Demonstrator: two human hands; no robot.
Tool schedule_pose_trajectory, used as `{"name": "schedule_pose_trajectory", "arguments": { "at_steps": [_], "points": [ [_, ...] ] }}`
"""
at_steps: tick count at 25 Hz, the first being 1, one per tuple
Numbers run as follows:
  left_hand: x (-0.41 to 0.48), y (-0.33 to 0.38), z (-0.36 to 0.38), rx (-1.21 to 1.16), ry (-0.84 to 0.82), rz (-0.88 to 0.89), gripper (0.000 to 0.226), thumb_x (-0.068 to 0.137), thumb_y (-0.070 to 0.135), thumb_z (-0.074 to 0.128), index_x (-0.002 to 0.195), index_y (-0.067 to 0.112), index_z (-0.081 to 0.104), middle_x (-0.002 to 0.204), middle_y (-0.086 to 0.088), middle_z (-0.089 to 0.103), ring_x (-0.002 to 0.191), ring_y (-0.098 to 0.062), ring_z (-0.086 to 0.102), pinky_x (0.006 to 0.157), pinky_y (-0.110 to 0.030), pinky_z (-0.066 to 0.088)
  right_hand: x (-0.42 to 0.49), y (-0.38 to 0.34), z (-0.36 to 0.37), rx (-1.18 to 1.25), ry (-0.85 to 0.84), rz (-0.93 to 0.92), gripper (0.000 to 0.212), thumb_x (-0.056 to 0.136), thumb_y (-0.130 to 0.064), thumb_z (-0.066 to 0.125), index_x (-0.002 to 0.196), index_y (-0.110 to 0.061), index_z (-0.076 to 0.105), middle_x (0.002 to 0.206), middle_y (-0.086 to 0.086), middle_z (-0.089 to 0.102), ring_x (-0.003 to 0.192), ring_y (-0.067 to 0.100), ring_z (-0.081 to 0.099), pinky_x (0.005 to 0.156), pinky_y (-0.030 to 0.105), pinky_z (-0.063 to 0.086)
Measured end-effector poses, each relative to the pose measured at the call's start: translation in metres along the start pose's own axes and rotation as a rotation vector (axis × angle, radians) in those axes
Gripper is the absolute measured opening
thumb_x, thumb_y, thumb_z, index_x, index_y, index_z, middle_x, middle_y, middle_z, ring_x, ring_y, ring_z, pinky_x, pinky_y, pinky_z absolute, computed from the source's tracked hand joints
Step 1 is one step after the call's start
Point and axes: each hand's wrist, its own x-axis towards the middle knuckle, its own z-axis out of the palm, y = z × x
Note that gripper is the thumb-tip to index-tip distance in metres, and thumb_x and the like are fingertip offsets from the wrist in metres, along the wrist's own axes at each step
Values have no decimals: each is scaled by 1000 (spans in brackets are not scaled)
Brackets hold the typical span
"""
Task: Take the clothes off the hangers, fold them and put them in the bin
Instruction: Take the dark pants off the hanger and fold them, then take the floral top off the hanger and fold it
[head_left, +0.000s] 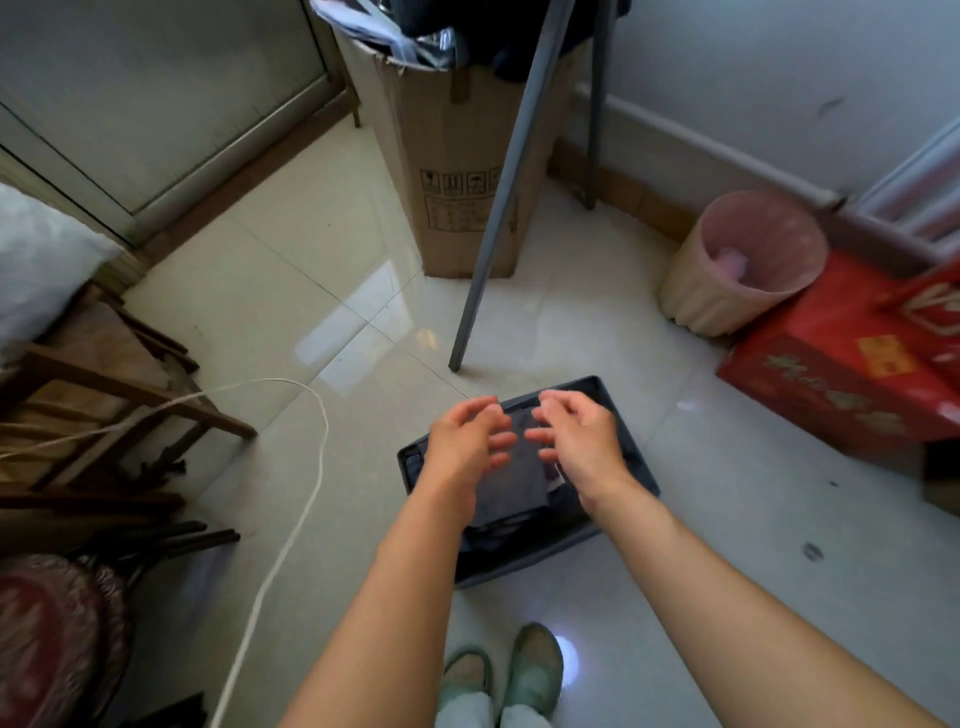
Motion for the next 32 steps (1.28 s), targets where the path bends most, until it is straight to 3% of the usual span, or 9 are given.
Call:
{"name": "schedule_pose_trajectory", "arguments": {
  "at_steps": [4,9,12,17,27,32],
  "points": [
    [-73,55,7,-167,-79,51,19,98,17,54,116,13,60,97,-6,67,84,-20,66,77,-33,56,-63,-67,-33,284,1,37,16,99,-21,46,96,-17,62,91,6,67,72,18,66,60,26,48],
    [-156,103,9,-316,-151,104,20,98,20,55,115,14,62,94,-4,70,82,-18,67,76,-33,55,-143,-123,-83,435,73,-13,18,100,-20,46,98,-15,64,90,8,71,73,20,67,61,27,50],
    [-203,128,14,-332,-229,142,18,96,19,56,112,15,64,85,-1,71,72,-14,67,71,-31,55,-190,-150,-112,528,133,-60,18,100,-19,46,99,-13,64,89,9,70,71,19,66,60,27,49],
    [-265,155,35,-253,-384,202,14,96,18,54,103,19,66,80,1,70,72,-14,64,70,-30,51,-256,-178,-155,613,259,-195,20,100,-16,44,99,-12,64,85,8,70,68,18,64,60,28,47],
    [-377,139,152,-55,-764,254,14,95,15,53,97,18,67,71,2,68,58,-10,63,68,-29,49,-369,-174,-283,725,665,-408,19,99,-16,48,96,-11,66,78,8,71,61,16,64,56,26,48],
    [-429,101,218,-18,-884,228,13,95,15,53,94,15,66,70,0,64,63,-14,57,65,-29,44,-414,-153,-366,690,840,-507,19,98,-14,48,96,-10,66,75,7,71,60,17,63,51,24,46]
  ]
}}
